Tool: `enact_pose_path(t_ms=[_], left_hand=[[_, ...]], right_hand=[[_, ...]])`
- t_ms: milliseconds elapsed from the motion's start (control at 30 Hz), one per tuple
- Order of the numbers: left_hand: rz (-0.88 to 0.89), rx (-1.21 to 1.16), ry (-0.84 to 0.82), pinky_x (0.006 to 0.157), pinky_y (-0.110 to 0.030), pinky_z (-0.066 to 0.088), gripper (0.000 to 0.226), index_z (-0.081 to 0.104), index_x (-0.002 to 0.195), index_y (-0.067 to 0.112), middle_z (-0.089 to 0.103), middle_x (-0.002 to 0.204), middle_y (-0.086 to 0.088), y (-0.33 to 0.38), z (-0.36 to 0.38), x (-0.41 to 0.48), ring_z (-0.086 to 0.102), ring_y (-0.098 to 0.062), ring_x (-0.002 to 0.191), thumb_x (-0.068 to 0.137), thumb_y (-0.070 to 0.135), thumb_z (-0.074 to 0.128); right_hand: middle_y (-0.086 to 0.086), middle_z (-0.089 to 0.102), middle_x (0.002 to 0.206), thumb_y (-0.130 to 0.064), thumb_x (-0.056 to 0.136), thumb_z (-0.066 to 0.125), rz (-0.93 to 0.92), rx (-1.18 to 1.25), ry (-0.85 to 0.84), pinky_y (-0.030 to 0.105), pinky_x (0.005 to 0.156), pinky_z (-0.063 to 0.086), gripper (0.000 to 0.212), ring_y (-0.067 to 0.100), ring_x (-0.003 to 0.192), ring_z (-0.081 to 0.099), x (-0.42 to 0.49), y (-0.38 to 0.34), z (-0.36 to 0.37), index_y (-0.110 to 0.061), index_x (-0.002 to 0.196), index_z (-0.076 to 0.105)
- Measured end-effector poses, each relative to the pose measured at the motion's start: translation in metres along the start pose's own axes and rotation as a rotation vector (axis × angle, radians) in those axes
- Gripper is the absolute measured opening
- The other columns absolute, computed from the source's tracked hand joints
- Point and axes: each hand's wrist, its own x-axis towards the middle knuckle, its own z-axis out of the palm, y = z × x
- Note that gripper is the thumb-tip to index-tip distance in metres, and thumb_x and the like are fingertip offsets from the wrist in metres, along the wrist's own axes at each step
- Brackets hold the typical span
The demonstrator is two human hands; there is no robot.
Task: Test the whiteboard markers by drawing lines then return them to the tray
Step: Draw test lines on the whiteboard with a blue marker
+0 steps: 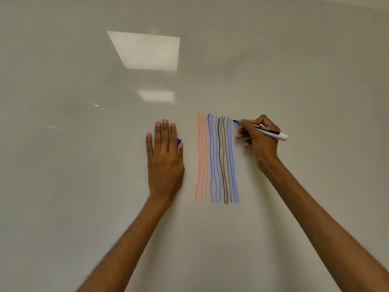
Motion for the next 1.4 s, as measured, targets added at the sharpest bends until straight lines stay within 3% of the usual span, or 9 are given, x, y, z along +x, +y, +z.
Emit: enact_pose_path(t_ms=[600, 733, 933, 1400], left_hand=[[0.009, 0.016, 0.011, 0.124, -0.046, 0.007, 0.051, 0.024, 0.154, 0.003, 0.019, 0.162, -0.016, 0.000, -0.001, 0.000, 0.013, -0.029, 0.152, 0.108, 0.024, 0.030], [0.011, 0.015, 0.017, 0.124, -0.047, 0.008, 0.051, 0.024, 0.154, 0.003, 0.020, 0.162, -0.016, 0.000, -0.001, 0.001, 0.013, -0.029, 0.152, 0.108, 0.024, 0.030], [0.027, 0.025, 0.020, 0.124, -0.049, 0.008, 0.051, 0.024, 0.154, 0.002, 0.021, 0.161, -0.018, -0.001, 0.002, -0.001, 0.015, -0.033, 0.151, 0.109, 0.025, 0.030], [0.021, -0.017, 0.036, 0.123, -0.051, 0.011, 0.048, 0.029, 0.151, 0.000, 0.025, 0.159, -0.019, -0.002, 0.004, -0.002, 0.018, -0.034, 0.150, 0.108, 0.023, 0.035]], right_hand=[[0.004, 0.068, 0.061, 0.001, 0.089, 0.067, 0.003, -0.047, -0.037, 0.021, 0.040, 0.043, 0.028, 0.018, 0.049, 0.066, -0.028, 0.021, -0.015, -0.007, 0.070, 0.048], [0.006, 0.067, 0.060, 0.003, 0.089, 0.067, 0.021, -0.045, -0.046, 0.021, 0.039, 0.042, 0.021, 0.019, 0.048, 0.065, -0.038, 0.029, -0.023, 0.005, 0.076, 0.050], [0.008, 0.066, 0.057, 0.005, 0.089, 0.066, 0.050, -0.042, -0.059, 0.022, 0.039, 0.042, 0.033, 0.020, 0.045, 0.062, -0.054, 0.037, -0.032, -0.008, 0.067, 0.045], [0.014, 0.063, 0.058, 0.008, 0.088, 0.065, 0.133, -0.085, -0.100, 0.023, 0.040, 0.043, 0.033, 0.021, 0.044, 0.059, -0.081, 0.049, -0.052, -0.009, 0.065, 0.047]])
